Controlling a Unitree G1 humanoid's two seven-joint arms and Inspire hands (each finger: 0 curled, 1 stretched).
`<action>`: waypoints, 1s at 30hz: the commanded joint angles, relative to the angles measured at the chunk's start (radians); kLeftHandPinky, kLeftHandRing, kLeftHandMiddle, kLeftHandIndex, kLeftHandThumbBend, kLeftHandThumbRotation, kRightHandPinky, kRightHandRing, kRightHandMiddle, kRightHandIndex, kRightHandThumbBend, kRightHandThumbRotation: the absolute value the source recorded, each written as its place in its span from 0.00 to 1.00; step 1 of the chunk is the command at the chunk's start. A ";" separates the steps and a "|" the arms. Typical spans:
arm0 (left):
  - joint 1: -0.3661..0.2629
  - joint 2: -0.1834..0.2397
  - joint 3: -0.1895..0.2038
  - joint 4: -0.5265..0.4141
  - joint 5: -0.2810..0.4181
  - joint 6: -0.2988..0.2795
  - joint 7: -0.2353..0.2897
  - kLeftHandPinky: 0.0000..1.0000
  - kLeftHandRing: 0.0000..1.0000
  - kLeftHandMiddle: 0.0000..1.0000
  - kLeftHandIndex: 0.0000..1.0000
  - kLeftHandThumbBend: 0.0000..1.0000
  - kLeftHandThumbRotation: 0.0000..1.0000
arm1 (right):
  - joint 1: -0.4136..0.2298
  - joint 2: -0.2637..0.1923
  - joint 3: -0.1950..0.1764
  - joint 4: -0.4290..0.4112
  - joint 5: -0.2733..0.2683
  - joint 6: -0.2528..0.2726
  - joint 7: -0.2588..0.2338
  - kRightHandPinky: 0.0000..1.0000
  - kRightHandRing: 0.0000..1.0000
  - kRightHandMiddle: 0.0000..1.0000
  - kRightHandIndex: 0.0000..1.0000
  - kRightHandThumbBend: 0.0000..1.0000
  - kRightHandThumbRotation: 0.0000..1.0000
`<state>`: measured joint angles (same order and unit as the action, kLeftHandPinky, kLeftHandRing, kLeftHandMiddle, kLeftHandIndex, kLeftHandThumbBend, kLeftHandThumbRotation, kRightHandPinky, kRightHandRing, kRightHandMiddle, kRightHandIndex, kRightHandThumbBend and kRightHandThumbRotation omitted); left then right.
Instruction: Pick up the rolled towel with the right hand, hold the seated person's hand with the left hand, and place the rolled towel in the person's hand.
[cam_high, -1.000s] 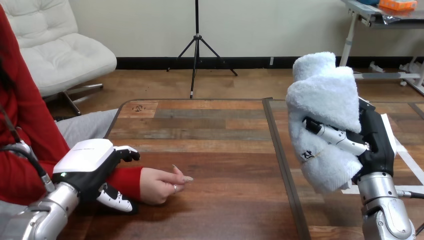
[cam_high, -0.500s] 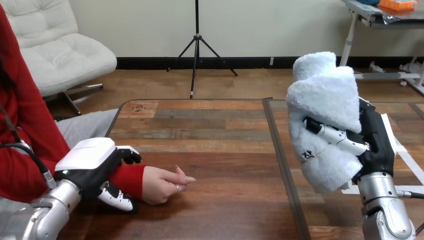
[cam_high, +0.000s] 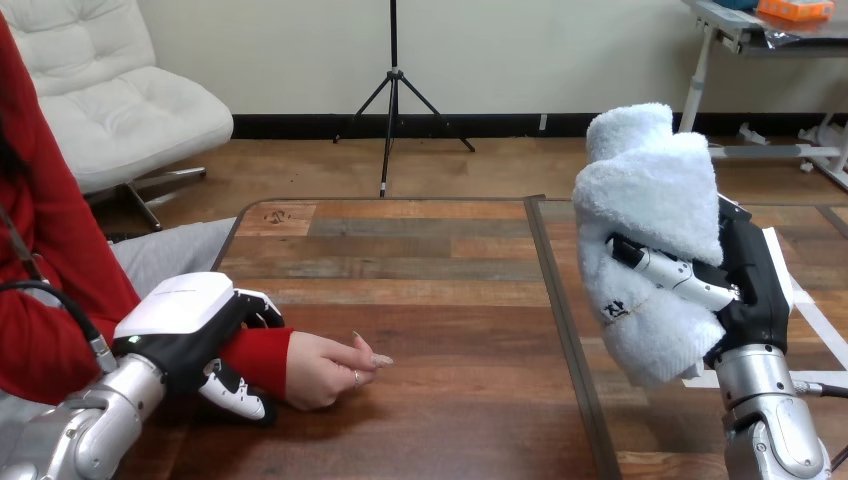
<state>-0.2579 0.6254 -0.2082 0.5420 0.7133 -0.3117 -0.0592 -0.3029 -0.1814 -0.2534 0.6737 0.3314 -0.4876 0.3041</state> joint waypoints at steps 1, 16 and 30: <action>-0.041 0.010 -0.020 0.002 -0.002 0.017 -0.009 0.52 0.60 0.63 0.62 0.91 0.03 | -0.038 0.008 -0.014 -0.076 0.004 -0.020 -0.009 0.26 0.32 0.37 0.41 0.86 0.00; -0.051 0.004 -0.041 -0.001 -0.003 0.035 -0.043 0.48 0.53 0.55 0.51 0.85 0.00 | -0.038 0.008 -0.018 -0.083 0.021 -0.008 -0.007 0.26 0.31 0.37 0.41 0.86 0.00; -0.061 -0.009 -0.050 0.012 -0.011 0.044 -0.061 0.40 0.45 0.48 0.45 0.82 0.00 | -0.036 0.006 -0.018 -0.081 0.025 -0.011 0.000 0.25 0.30 0.37 0.41 0.86 0.00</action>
<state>-0.2843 0.6250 -0.2270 0.5411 0.7021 -0.2797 -0.1087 -0.3025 -0.1808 -0.2562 0.6528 0.3546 -0.4819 0.3103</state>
